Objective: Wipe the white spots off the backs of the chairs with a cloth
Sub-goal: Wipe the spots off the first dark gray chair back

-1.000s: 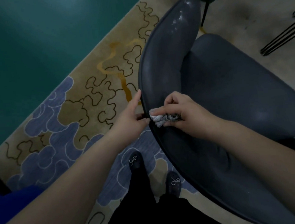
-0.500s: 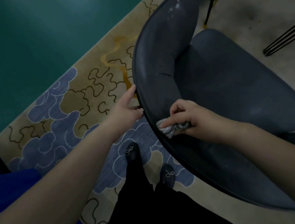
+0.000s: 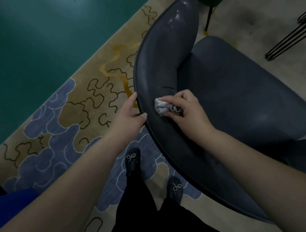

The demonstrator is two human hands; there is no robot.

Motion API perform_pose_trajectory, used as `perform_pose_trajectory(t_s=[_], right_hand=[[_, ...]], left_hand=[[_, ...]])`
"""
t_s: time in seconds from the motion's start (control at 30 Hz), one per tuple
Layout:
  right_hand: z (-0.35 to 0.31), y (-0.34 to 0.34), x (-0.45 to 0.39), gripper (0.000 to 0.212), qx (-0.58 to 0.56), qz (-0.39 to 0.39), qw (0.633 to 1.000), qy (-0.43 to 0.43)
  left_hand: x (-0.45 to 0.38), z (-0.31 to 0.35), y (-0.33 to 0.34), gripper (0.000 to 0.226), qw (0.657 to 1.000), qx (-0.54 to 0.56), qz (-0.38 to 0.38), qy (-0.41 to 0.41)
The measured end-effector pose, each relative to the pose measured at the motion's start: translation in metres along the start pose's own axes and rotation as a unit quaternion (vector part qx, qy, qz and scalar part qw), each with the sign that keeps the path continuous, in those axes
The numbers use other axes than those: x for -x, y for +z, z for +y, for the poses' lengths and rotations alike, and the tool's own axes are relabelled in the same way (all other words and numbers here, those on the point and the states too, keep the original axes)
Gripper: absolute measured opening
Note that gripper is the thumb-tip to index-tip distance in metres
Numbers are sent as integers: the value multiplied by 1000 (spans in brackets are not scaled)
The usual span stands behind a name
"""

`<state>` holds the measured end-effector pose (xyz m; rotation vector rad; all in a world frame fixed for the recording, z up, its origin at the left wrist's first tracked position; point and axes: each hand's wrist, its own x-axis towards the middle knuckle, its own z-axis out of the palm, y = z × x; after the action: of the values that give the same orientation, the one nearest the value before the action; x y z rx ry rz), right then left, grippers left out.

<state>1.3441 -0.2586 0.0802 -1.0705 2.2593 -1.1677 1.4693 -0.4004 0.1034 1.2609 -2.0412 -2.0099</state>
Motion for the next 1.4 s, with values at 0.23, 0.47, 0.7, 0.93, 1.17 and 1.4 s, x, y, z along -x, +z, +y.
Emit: perform_pose_trajectory(t_s=[0.23,0.47,0.7,0.93,1.17,1.4], right_hand=[[-1,19,-59,35,-36,116,990,72],[-7,29,-103,41,-47,131,988,70],[-8,33,-157,36,-41,232,962,138],[-1,37,-174,37,-43,272,946,171],[12,28,-209,34,-86,300,929,198],[25,18,-235,33,-109,322,920,193]], left_hand=[[-38,18,-16,69,999,-25,-15,15],[-74,48,-41,68,993,-57,-90,46],[-117,73,-59,74,972,-170,-146,77],[-155,81,-62,77,964,-193,-164,86],[-194,91,-51,77,960,-203,-167,97],[-236,110,-27,66,957,-222,-139,122]])
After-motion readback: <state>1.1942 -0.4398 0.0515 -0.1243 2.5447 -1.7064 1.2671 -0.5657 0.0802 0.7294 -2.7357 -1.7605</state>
